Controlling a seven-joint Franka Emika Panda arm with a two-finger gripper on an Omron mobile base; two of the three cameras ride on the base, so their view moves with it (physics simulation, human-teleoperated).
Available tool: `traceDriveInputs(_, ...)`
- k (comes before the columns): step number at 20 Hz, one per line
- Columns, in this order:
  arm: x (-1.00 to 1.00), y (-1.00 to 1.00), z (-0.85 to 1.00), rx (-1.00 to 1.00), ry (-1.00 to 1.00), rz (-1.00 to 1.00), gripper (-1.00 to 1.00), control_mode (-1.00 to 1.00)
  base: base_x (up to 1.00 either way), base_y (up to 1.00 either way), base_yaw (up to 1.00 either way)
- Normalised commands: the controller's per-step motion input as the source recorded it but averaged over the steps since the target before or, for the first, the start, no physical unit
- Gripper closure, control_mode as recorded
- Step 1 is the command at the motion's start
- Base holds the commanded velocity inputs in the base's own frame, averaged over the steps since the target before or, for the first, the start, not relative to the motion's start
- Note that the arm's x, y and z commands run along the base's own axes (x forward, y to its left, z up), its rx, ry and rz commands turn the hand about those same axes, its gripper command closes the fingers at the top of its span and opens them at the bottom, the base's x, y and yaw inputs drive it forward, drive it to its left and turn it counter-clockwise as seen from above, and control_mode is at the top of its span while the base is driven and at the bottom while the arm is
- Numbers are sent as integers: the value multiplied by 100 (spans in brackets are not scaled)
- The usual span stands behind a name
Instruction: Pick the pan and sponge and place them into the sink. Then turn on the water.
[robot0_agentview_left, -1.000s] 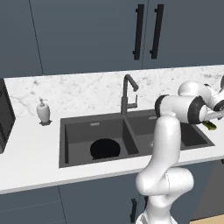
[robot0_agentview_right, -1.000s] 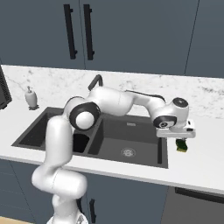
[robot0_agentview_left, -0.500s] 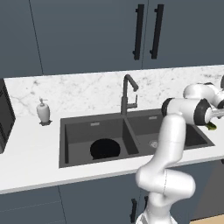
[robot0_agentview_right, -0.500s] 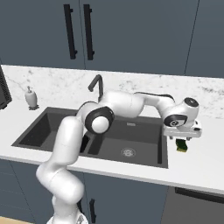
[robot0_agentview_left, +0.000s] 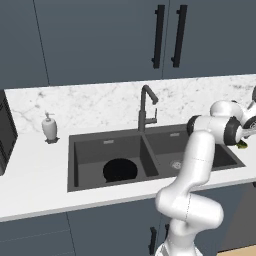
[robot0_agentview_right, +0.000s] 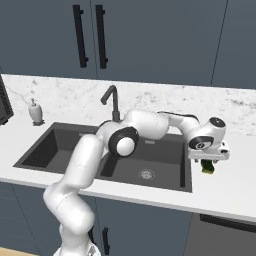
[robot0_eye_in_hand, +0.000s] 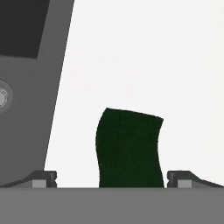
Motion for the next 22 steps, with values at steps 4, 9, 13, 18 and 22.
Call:
traceDriveInputs(4, 22, -22, -37, -1, 0, 0, -100, -100, 0, 0, 0)
traceDriveInputs(9, 2, -22, -43, -1, 0, 0, -100, -100, 0, 0, 0)
traceDriveInputs(13, -4, -20, -61, 0, 2, 0, -100, -100, 0, 0, 0)
traceDriveInputs(18, -53, -2, -84, 0, 6, 0, 100, -100, 0, 0, 0)
traceDriveInputs(22, -99, 12, -88, 0, 2, 0, 100, -100, 0, 0, 0)
